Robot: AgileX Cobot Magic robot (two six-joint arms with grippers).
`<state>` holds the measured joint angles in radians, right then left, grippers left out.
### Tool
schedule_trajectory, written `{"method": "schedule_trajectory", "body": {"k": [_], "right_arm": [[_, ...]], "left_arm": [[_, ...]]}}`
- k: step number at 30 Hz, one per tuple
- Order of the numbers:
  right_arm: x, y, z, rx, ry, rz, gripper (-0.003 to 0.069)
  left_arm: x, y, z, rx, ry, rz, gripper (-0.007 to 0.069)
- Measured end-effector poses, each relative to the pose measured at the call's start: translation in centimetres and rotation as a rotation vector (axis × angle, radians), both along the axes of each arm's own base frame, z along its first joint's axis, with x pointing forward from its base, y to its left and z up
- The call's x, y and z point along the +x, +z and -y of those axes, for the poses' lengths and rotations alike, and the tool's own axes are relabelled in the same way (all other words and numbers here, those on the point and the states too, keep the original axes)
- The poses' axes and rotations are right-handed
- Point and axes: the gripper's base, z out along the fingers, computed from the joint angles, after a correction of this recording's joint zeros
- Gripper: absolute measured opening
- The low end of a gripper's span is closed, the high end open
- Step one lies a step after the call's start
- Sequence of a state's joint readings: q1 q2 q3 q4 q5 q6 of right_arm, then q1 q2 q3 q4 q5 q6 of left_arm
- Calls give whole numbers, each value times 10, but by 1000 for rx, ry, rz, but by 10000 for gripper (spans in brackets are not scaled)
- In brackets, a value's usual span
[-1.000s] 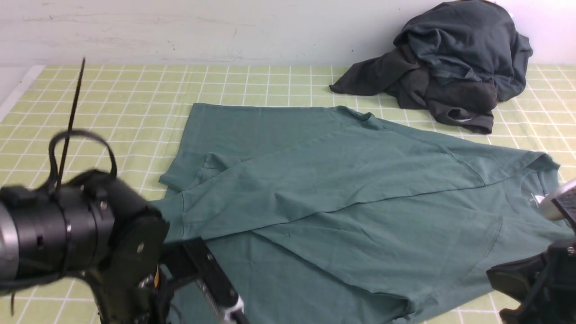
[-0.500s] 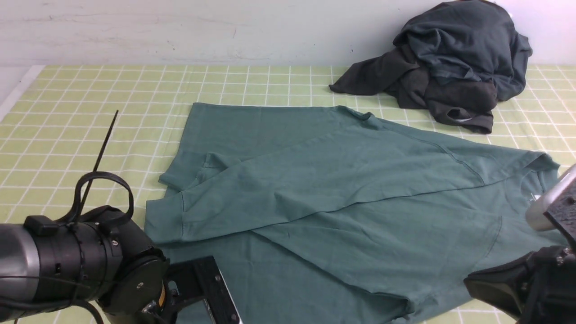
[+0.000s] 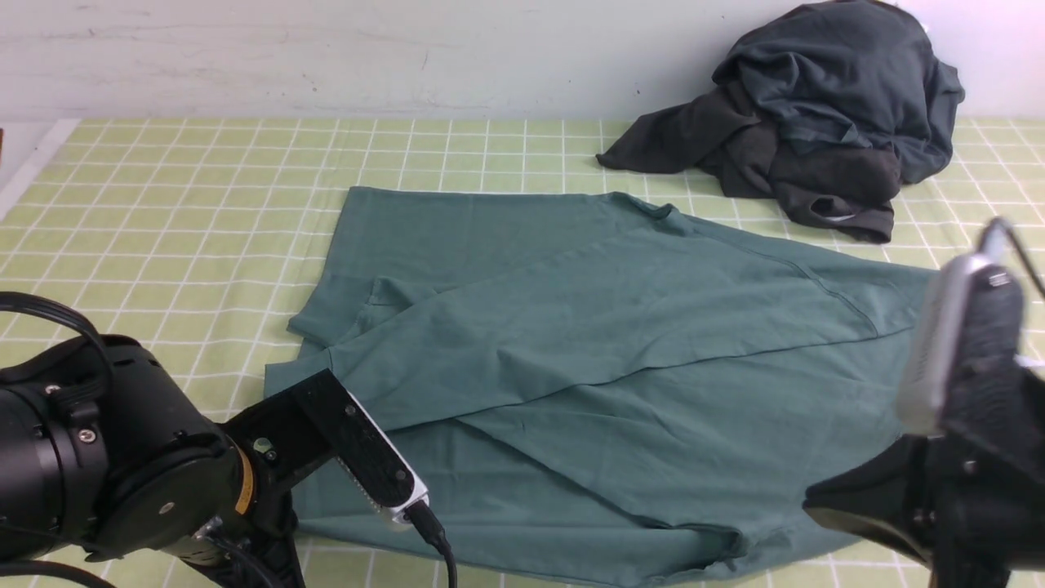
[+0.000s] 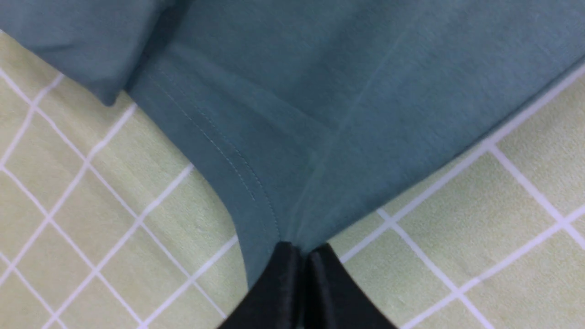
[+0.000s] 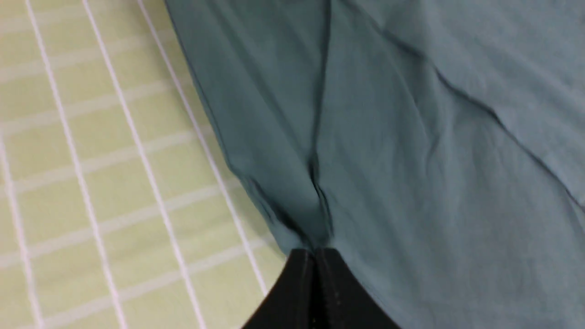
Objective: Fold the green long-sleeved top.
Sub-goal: Use both arms simultaneously to clamp the lower edge of the clothing fabric
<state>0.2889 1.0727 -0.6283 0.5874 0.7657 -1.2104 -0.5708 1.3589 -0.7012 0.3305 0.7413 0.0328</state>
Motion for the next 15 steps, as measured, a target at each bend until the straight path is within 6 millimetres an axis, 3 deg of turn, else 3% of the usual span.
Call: {"method": "schedule_trajectory", "body": {"k": [3, 4, 10, 15], "right_arm": [[15, -18, 6, -154, 12, -5, 36], [26, -31, 11, -273, 26, -7, 73], [50, -69, 25, -591, 147, -26, 211], [62, -94, 31, -738, 219, -41, 242]], "left_arm": [[0, 0, 0, 1, 0, 2, -1], [0, 0, 0, -1, 6, 2, -1], [0, 0, 0, -17, 44, 6, -1], [0, 0, 0, -18, 47, 6, -1]]}}
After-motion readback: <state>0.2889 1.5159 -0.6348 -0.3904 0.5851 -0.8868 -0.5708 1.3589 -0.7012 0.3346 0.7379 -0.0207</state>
